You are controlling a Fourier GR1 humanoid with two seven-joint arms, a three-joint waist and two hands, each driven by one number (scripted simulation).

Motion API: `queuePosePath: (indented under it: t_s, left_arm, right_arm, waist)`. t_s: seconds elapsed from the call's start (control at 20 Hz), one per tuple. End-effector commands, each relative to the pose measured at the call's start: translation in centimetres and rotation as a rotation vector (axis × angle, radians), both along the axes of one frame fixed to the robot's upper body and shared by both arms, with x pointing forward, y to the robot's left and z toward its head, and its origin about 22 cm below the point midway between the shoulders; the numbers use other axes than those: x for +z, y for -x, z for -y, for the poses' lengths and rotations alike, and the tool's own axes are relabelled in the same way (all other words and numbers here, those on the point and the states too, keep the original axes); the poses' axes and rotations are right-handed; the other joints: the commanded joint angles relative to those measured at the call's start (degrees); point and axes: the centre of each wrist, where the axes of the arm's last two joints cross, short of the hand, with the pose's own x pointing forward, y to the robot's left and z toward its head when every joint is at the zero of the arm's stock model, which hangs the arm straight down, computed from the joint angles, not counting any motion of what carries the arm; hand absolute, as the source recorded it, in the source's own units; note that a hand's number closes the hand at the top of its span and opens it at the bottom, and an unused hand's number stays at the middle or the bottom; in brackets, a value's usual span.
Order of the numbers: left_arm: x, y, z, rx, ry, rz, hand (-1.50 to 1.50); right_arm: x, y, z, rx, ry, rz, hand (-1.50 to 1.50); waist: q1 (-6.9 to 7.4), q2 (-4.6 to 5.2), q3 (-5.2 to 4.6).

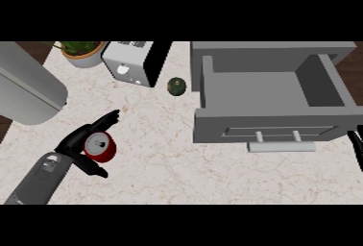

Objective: Pick up the can, place it into the drawer and close the drawer

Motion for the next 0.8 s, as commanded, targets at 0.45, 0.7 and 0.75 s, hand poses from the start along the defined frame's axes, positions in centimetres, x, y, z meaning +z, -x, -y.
queuePosePath:
  t_s: [0.45, 0.7, 0.75]
  left_arm:
    - [0.2, -0.8, 2.8, -0.156, 0.210, -0.044, 1.50]
    - [0.6, -1.0, 2.8, -0.018, 0.252, -0.002, 1.50]
    - [-0.2, 0.0, 2.2, 0.122, 0.258, -0.006, 1.50]
  right_arm:
    - [0.1, -0.4, -1.2, -0.024, -0.026, 0.031, -1.50]
    - [0.7, 1.8, 0.3, -0.032, -0.020, 0.006, -1.50]
    - [0.1, 1.5, 1.5, -0.047, -0.024, -0.007, -1.50]
  waist:
    - [0.68, -0.14, 0.05]
    - [0.59, -0.27, 0.07]
    - [1.07, -0.37, 0.12]
